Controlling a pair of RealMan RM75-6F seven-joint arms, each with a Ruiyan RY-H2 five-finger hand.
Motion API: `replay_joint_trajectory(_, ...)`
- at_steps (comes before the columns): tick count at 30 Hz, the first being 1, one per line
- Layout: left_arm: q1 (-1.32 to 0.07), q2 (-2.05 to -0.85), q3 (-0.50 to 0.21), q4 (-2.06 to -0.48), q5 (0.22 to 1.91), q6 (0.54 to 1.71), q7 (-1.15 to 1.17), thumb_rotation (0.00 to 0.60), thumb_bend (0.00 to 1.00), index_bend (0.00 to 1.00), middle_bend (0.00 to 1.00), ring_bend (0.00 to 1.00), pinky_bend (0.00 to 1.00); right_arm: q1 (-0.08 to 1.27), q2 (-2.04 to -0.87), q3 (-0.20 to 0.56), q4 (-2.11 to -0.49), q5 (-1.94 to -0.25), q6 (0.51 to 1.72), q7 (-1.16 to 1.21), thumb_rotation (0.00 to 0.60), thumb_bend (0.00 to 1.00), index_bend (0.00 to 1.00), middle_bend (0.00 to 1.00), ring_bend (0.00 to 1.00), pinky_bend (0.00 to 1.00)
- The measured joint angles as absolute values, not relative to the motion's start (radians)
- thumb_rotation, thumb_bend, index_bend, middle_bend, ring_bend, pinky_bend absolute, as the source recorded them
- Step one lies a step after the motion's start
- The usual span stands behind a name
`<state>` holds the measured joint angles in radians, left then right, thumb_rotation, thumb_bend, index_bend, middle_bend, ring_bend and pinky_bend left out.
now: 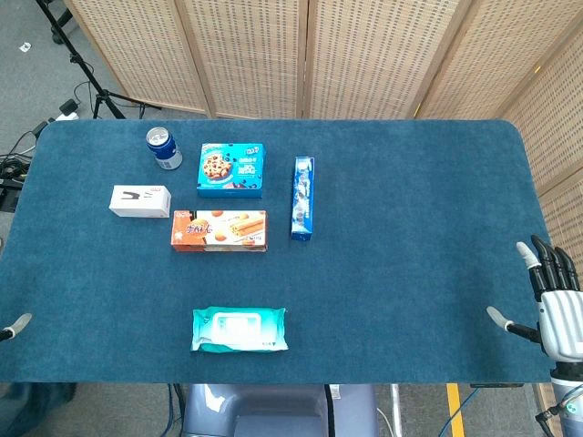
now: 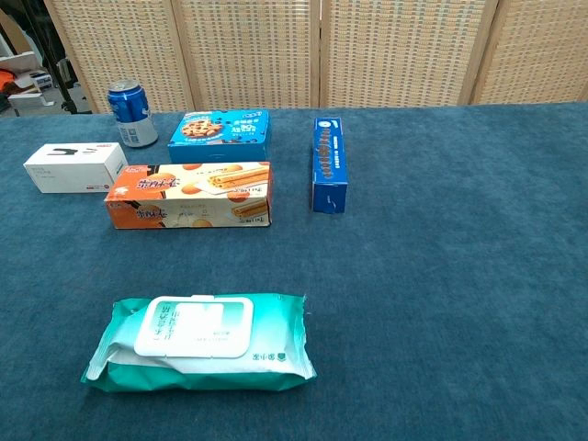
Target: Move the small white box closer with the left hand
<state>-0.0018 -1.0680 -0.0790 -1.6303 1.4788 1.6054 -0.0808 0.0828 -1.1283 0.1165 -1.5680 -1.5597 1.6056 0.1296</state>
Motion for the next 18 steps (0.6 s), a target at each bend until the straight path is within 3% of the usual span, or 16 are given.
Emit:
replay_joint_trajectory(12,-0.018,-1.067,-0.082,-1.622,1.471,1.574,-0.084,0.6,0.0,0.0,0.0,0.0,0.0,0.08,-1.126,0.118,-1.568,-1.556,1.608,0.13,0.6,0.0,0.0,0.0,0.0,0.0)
replay_joint_trajectory(18,-0.074,-1.054,-0.111,-1.611,1.45,1.491,-0.125,0.6,0.0,0.0,0.0,0.0,0.0,0.084,-1.132,0.121,-1.564,-1.545,1.596,0.108,0.6,0.0,0.0,0.0,0.0,0.0)
